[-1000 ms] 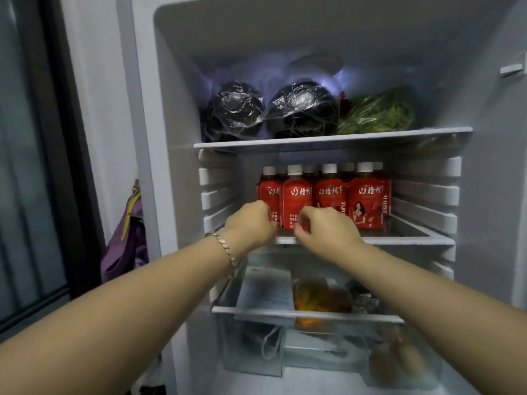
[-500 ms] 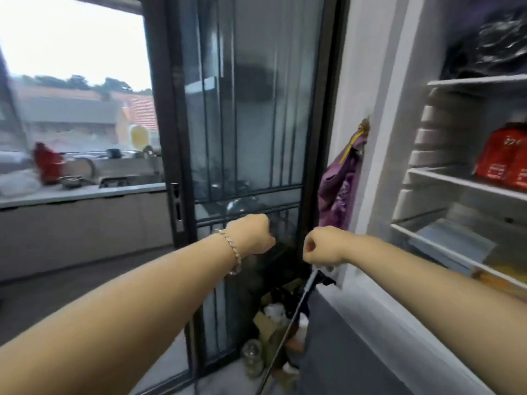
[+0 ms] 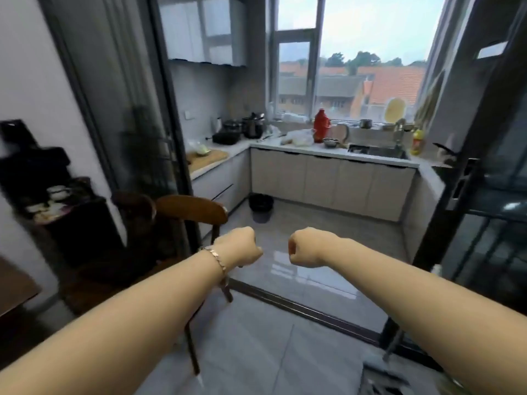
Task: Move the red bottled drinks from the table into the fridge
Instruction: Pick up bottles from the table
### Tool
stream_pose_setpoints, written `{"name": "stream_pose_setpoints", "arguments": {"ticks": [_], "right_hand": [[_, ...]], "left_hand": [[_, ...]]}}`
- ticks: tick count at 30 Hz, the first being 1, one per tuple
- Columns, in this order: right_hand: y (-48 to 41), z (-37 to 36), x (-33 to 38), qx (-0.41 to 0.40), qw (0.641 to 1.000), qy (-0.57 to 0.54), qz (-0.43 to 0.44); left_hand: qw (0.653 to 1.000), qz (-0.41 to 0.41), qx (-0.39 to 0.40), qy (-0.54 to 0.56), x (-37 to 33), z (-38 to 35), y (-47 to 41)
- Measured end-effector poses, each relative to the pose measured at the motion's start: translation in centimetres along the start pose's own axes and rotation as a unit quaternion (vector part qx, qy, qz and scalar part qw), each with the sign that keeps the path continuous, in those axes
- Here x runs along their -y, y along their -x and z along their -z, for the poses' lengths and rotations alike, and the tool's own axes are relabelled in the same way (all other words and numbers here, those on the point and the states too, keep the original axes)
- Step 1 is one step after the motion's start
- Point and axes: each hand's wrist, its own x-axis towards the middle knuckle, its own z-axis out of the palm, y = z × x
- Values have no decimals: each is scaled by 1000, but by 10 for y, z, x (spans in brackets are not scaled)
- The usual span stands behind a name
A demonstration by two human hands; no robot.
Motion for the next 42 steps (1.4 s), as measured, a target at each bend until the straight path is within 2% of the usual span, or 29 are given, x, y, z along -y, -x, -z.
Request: {"name": "stream_pose_setpoints", "arguments": {"ticks": [5, 10, 18, 25, 27, 29, 34, 38, 42], "right_hand": [[-53, -11, 181, 4, 993, -5, 121], [-87, -32, 365, 1, 966, 8, 258], [-126, -62, 606, 40, 912, 54, 406], [-177, -76, 787, 51, 862, 78, 498], [-204, -72, 852, 40, 847, 90, 522], [-215, -67, 879, 34, 840, 96, 533], [-257, -69, 1007, 47, 815, 110, 566], [-277, -89, 1074, 51, 816, 106, 566], [-296, -127, 1150, 87, 833, 43, 545]], "left_hand": [[991, 126, -50, 17, 181, 35, 62], [959, 262, -94, 45, 345, 65, 147], [894, 421, -124, 86, 536, 93, 246], [835, 516, -165, 98, 695, 118, 284], [811, 544, -188, 102, 752, 135, 288], [801, 553, -202, 109, 779, 143, 291], [758, 594, -242, 112, 896, 174, 305], [742, 612, -249, 115, 968, 171, 318], [731, 617, -258, 132, 1061, 160, 334]]}}
